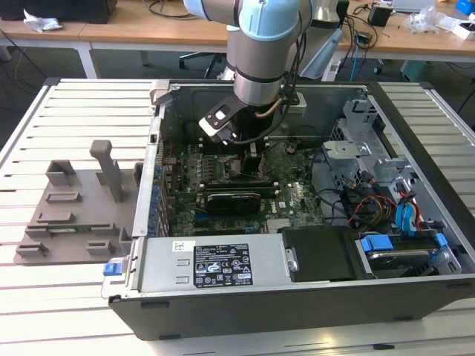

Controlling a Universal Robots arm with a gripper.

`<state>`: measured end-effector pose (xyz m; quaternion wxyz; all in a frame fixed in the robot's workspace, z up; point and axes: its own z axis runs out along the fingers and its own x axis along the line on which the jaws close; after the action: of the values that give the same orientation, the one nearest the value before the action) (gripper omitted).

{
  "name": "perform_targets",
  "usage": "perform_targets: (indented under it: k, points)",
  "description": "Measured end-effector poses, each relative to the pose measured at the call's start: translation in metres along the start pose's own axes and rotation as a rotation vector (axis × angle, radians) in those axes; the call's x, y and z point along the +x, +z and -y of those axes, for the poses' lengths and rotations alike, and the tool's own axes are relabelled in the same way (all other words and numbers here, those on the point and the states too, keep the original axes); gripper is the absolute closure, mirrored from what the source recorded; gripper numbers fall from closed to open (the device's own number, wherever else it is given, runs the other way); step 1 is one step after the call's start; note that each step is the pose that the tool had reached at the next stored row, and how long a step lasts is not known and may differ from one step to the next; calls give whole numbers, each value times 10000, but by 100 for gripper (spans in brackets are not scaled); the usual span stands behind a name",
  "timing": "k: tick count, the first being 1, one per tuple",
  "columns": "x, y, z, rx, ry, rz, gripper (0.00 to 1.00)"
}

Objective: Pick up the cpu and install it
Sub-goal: 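Place the cpu into insertion slot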

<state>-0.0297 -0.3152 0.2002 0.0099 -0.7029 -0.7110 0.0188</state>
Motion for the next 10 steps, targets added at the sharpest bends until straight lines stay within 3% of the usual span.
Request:
perform_targets:
  k: [2,4,10]
  points:
    - [0,0,0,1,0,1,38]
    - [0,-16,1,1,0,2,38]
    - [26,-257,10,2,1,27,38]
